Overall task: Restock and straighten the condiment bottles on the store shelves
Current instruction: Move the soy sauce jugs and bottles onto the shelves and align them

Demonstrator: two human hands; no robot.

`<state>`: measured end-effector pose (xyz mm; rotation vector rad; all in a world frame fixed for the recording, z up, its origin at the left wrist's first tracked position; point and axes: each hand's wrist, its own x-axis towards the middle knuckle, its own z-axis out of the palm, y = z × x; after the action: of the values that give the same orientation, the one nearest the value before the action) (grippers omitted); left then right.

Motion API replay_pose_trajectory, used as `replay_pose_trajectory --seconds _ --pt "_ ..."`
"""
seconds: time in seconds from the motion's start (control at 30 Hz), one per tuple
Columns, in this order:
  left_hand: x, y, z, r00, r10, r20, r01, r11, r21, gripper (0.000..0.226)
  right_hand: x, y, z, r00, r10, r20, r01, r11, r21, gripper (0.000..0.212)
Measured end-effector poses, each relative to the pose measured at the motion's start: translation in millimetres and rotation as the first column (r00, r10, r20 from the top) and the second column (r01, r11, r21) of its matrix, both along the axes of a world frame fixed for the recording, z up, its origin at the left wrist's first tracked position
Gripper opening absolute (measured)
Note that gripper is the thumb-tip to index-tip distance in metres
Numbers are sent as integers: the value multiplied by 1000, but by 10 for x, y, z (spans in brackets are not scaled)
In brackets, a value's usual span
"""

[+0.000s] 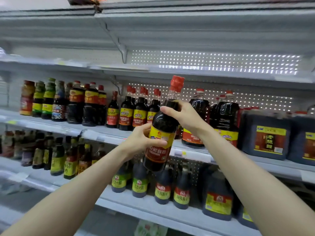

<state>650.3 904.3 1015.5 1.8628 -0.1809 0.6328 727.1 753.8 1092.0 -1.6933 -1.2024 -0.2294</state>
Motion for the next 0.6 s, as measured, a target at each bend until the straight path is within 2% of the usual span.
replay_pose_trajectory --seconds 0.37,0.6 --pt "645 1102 341 994 27 103 -31 999 33 43 518 1073 342 998 15 56 -19 998 59 12" --pt "1189 1557 448 992 19 126 -22 999 23 43 1041 1576 395 998 -49 38 44 991 128 36"
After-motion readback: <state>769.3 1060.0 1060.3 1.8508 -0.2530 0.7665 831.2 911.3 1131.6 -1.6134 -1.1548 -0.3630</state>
